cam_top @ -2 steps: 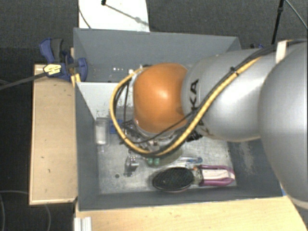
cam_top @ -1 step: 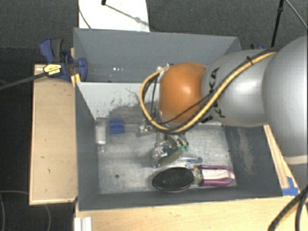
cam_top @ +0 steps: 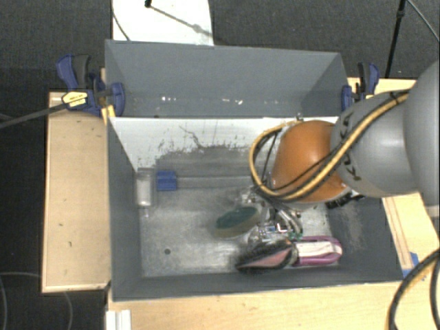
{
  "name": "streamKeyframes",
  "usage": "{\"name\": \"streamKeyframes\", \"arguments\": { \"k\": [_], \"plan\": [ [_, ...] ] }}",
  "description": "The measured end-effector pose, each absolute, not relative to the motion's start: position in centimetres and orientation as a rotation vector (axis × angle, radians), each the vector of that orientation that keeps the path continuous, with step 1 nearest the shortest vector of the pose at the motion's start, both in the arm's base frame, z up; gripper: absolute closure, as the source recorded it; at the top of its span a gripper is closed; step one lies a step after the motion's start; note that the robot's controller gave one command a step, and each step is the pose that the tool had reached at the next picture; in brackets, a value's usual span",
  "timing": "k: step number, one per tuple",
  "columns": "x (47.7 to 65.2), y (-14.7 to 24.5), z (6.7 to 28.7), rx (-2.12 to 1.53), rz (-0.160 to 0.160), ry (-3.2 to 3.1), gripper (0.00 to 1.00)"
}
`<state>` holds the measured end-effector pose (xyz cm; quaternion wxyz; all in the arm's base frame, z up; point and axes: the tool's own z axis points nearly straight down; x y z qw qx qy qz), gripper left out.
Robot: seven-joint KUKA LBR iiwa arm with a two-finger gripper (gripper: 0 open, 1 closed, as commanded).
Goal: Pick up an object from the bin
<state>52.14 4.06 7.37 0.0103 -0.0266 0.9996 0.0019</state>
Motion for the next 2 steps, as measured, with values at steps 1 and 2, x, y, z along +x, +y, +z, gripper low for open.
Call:
{"name": "streamKeyframes", "arguments": {
  "k": [1, 2],
  "plan": [
    [52.6, 2.8, 10.6, -0.560, 0.001, 3.080, 0.00],
    [55.6, 3.6, 7.2, -0.731, 0.000, 3.049, 0.00]
  ]
}}
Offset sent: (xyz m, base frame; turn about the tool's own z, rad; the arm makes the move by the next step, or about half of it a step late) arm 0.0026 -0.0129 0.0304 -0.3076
